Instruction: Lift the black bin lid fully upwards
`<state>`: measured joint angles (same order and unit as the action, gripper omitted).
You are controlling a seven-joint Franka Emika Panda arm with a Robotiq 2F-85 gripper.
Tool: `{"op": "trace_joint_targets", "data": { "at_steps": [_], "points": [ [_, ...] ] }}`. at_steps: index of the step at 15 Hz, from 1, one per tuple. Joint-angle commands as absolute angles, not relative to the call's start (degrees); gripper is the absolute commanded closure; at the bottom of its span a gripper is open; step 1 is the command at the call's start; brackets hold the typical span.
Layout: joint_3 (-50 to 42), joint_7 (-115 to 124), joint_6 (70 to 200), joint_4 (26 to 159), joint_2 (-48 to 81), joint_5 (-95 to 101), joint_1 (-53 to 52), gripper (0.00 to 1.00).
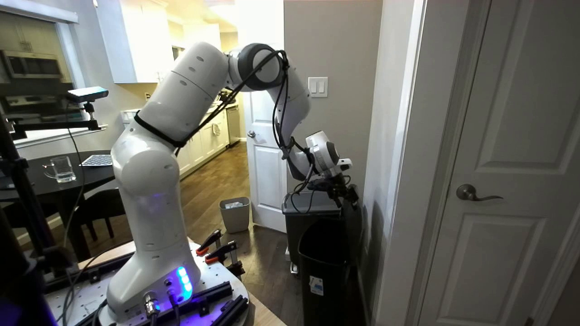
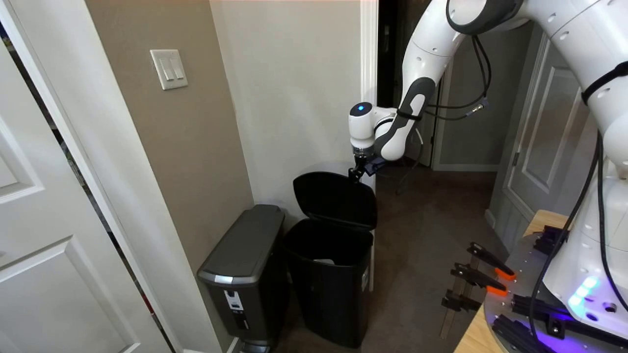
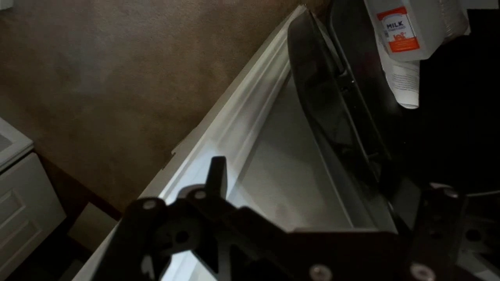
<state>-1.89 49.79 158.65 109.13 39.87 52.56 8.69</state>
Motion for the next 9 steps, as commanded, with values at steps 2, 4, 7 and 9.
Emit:
{"op": "trace_joint_targets", "data": {
  "at_steps": [2, 4, 7, 9],
  "points": [
    [-5.36, 40.28, 162.35, 110.83, 39.41, 40.82, 7.96, 0.0],
    [-6.5, 36.33, 163.29, 110.11, 40.52, 35.54, 7.24, 0.0],
    [-7.42, 29.41, 163.85, 108.81, 42.26, 26.69, 5.92, 0.0],
    [-8.0, 24.82, 163.69, 108.14, 43.14, 20.88, 4.66, 0.0]
  ]
}}
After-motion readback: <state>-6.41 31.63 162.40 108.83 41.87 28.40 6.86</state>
